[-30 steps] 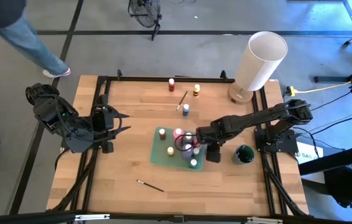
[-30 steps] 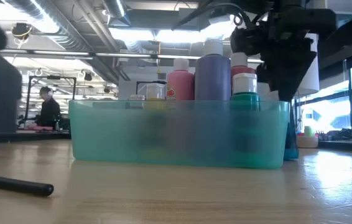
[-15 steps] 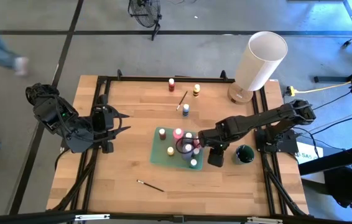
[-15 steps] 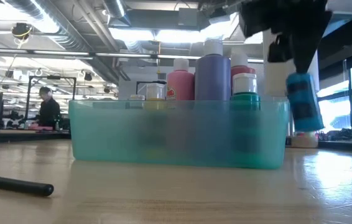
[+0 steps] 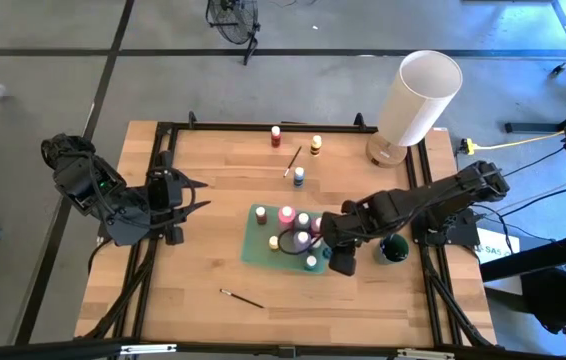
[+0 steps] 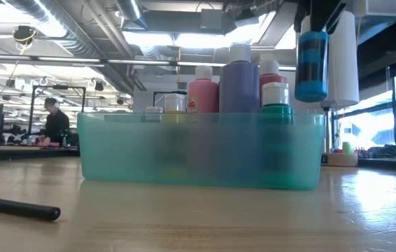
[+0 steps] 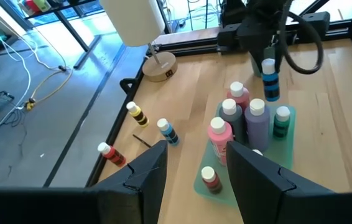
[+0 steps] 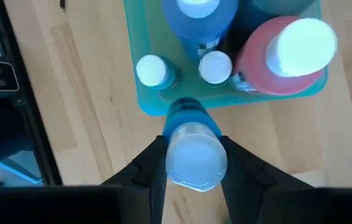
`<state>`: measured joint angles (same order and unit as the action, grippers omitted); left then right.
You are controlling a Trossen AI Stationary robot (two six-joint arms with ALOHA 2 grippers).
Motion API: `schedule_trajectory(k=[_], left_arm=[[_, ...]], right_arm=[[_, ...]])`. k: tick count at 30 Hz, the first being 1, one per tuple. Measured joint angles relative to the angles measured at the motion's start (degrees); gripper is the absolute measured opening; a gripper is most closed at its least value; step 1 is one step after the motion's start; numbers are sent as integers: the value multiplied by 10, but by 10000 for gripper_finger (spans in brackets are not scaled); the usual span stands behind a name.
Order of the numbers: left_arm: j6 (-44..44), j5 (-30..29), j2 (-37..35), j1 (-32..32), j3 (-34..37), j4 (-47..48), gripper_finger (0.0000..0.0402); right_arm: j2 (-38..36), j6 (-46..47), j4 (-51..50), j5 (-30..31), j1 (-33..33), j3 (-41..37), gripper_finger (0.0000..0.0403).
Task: Pick & Place Paint Supplies
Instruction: Put the small blue paint bottle into the light green bin
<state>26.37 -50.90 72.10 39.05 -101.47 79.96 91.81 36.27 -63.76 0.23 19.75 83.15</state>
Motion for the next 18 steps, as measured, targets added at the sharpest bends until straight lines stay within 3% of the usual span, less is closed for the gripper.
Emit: schedule_trajectory(k=[7, 18], left_arm=[[0, -3, 0, 0, 0, -1, 159], [29, -1, 0, 0, 0, -2, 159]], right_arm=[[16, -46, 20, 12, -6, 0, 118], [51, -94, 50, -22, -23, 0, 118]])
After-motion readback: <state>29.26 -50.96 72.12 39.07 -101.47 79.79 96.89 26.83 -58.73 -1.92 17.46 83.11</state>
